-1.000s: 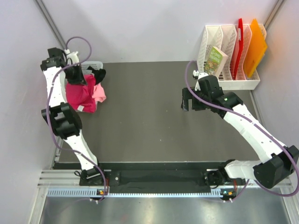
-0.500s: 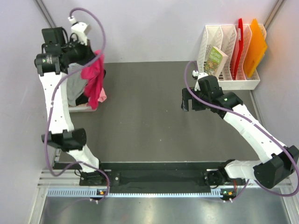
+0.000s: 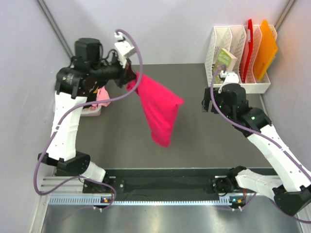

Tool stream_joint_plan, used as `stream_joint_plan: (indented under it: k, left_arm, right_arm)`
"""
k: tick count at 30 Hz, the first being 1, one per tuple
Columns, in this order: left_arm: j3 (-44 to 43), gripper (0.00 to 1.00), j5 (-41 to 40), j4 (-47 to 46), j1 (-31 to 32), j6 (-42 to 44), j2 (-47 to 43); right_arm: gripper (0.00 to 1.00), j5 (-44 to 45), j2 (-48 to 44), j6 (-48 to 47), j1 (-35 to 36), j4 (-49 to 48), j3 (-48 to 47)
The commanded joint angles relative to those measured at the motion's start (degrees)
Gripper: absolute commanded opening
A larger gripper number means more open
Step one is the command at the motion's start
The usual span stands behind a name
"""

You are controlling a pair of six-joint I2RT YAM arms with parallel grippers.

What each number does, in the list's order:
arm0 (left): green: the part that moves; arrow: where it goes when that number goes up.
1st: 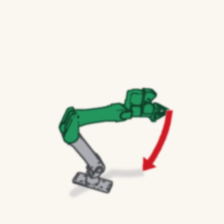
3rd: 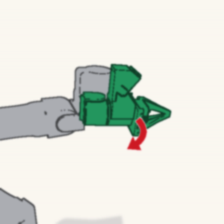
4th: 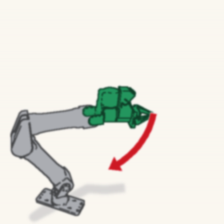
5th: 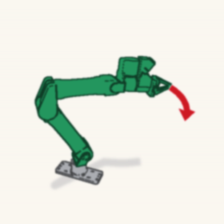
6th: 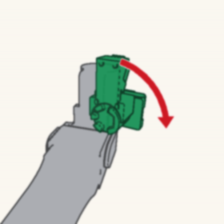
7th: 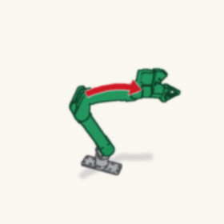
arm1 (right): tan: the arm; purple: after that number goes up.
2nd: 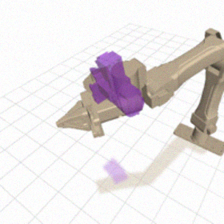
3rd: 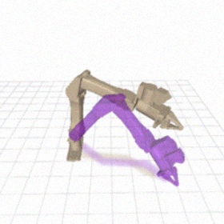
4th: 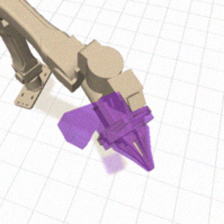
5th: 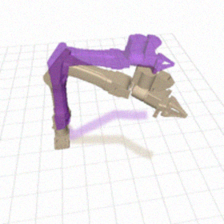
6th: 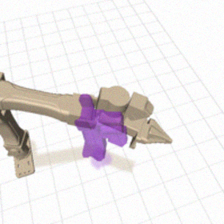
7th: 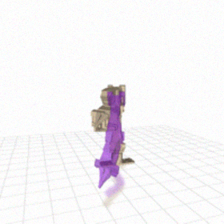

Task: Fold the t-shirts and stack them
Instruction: Move the tshirt to the center of the board

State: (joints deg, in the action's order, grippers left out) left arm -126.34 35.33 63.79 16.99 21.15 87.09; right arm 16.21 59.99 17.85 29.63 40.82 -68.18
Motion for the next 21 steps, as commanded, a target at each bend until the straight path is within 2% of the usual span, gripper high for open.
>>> stream_joint_plan:
  k: [1,5,7,10,17,21]
  left_arm:
    - [7.0,0.00,0.5,-0.5,2.9,-0.2,0.0]
    - [16.2,0.00,1.1,-2.5,4.4,-0.6,-0.2]
    - [18.1,0.00,0.8,-2.8,5.2,-0.7,0.3]
    - [16.8,0.00,0.4,-2.8,6.6,-1.5,2.2]
    - [7.4,0.00,1.1,0.8,10.4,-1.2,7.0]
    - [10.2,0.00,0.2,1.9,12.8,-0.2,7.1]
  right_arm:
    - [0.83,6.9,-2.9,1.0,0.7,-4.3,0.5]
    - [0.82,6.9,-2.9,1.5,0.7,-4.1,0.8]
    - [0.82,7.0,-2.7,1.8,0.6,-3.9,0.7]
    - [0.81,7.2,-2.7,1.8,0.7,-4.1,0.7]
    - [0.79,7.4,-2.7,2.1,0.8,-4.3,0.9]
    - [0.79,7.7,-2.9,2.0,0.7,-4.6,0.9]
